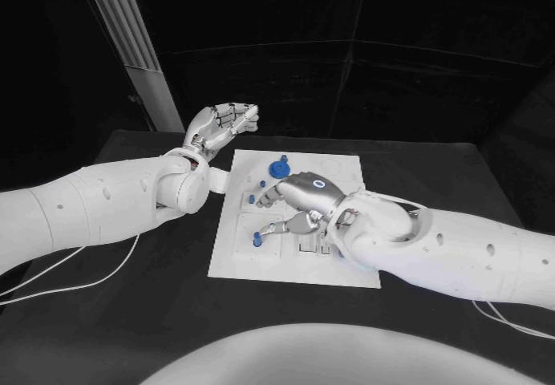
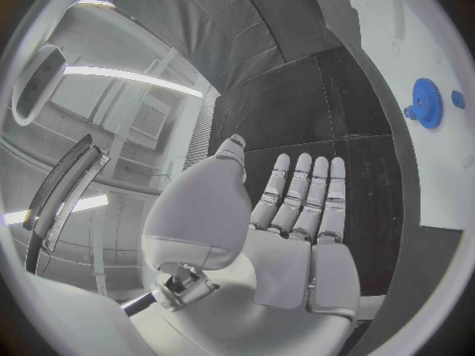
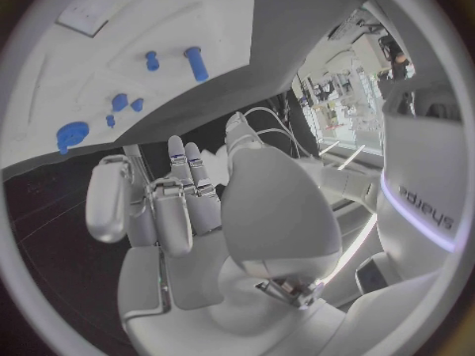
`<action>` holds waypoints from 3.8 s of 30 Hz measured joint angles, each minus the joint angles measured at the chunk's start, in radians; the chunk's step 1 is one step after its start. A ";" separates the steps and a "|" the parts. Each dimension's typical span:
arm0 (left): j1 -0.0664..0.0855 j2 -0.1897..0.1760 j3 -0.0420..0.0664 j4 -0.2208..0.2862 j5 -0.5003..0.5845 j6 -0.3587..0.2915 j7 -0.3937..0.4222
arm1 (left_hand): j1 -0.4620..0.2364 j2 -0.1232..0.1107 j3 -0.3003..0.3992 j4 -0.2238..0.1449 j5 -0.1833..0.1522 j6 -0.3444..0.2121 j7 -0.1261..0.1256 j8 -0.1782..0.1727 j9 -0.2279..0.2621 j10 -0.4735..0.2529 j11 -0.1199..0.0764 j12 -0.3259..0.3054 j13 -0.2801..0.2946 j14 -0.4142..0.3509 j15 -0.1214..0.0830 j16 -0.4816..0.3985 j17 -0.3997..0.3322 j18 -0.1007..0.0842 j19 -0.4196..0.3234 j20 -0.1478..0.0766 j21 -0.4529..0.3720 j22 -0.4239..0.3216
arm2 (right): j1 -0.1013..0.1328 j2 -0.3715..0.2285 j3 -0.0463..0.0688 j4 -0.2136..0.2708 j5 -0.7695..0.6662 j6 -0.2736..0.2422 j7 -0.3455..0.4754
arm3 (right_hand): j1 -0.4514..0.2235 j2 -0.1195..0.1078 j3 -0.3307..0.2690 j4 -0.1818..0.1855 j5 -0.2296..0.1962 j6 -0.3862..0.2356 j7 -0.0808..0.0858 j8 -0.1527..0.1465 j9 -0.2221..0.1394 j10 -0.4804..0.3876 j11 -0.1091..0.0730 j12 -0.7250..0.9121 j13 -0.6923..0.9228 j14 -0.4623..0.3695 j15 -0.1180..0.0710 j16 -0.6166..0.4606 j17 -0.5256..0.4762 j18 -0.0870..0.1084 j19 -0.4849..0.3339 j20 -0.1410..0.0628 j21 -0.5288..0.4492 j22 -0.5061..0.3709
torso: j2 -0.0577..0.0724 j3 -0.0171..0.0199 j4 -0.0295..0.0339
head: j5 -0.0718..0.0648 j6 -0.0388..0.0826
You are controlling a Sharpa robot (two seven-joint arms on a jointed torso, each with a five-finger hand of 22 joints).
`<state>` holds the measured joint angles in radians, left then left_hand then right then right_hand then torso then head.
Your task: Assemble the parts on the task board
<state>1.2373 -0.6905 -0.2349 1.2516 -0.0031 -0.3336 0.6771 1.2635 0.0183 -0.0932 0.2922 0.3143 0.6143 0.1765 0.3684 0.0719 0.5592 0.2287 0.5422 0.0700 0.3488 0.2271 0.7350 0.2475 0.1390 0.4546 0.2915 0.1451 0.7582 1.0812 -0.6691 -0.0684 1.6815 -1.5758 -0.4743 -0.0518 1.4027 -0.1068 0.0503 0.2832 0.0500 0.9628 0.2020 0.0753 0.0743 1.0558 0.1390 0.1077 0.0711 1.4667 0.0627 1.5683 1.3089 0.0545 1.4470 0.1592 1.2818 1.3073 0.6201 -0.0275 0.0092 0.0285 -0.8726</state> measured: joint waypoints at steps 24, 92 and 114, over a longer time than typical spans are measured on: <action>-0.014 0.039 0.000 -0.046 0.000 0.007 0.000 | 0.004 0.004 -0.006 0.000 0.003 -0.007 0.000 0.000 -0.001 -0.007 0.000 0.005 -0.001 -0.004 -0.004 0.004 -0.006 0.000 0.000 0.000 0.000 -0.001 | 0.083 -0.407 -0.032 0.172 0.591 0.046 -0.159 | -0.222 0.096 -0.247 0.007 0.061 -0.220 -0.052 0.224 0.037 0.296 -0.080 1.403 1.226 0.000 -0.061 -0.048 0.000 0.101 -0.261 -0.050 -0.568 -0.120 | -0.005 -0.0049 -0.0054 | -0.099 0.000; -0.018 0.018 0.000 -0.030 0.000 0.020 0.000 | 0.005 0.012 -0.017 0.000 0.027 -0.014 0.000 0.015 -0.002 -0.014 0.000 0.020 -0.001 -0.014 0.000 0.019 -0.028 -0.015 0.000 0.000 -0.004 -0.005 | 0.034 -0.227 -0.116 0.091 0.267 0.291 -0.600 | -0.275 0.106 -0.144 0.004 0.134 -0.092 -0.048 0.337 0.126 0.412 -0.059 1.461 1.237 0.000 -0.050 0.000 0.000 -0.047 0.019 -0.043 0.286 0.000 | -0.010 -0.0105 -0.0096 | -0.107 0.000; -0.018 0.014 0.000 -0.026 0.000 0.021 0.000 | 0.005 0.012 -0.017 0.000 0.027 -0.014 0.000 0.015 -0.002 -0.014 0.000 0.021 -0.001 -0.014 0.000 0.019 -0.028 -0.015 0.000 0.000 -0.004 -0.005 | 0.035 -0.174 -0.107 0.052 0.244 0.339 -0.624 | -0.114 0.129 -0.063 -0.106 0.133 -0.142 -0.024 0.317 0.513 0.409 -0.040 1.461 1.237 -0.001 -0.030 0.000 0.000 -0.047 0.017 -0.023 0.286 0.000 | -0.009 -0.0106 -0.0094 | -0.107 0.000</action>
<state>1.2194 -0.6764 -0.2349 1.2258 -0.0030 -0.3122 0.6772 1.2686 0.0301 -0.1100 0.2922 0.3415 0.6002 0.1765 0.3836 0.0701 0.5450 0.2287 0.5629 0.0692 0.3343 0.2271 0.7545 0.2191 0.1240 0.4545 0.2915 0.1413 0.7529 1.1162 -0.8435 -0.1755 1.7336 -1.3320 -0.1357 -0.6757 1.2890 0.0217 -0.0126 0.1767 0.1826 0.8212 0.1775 0.3919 0.5871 1.4648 0.0986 1.5682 1.3077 1.4654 0.0328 1.5684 1.3090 0.0074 1.4637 0.1358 1.5676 1.3076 0.6111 -0.0382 -0.0002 -0.0781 -0.8726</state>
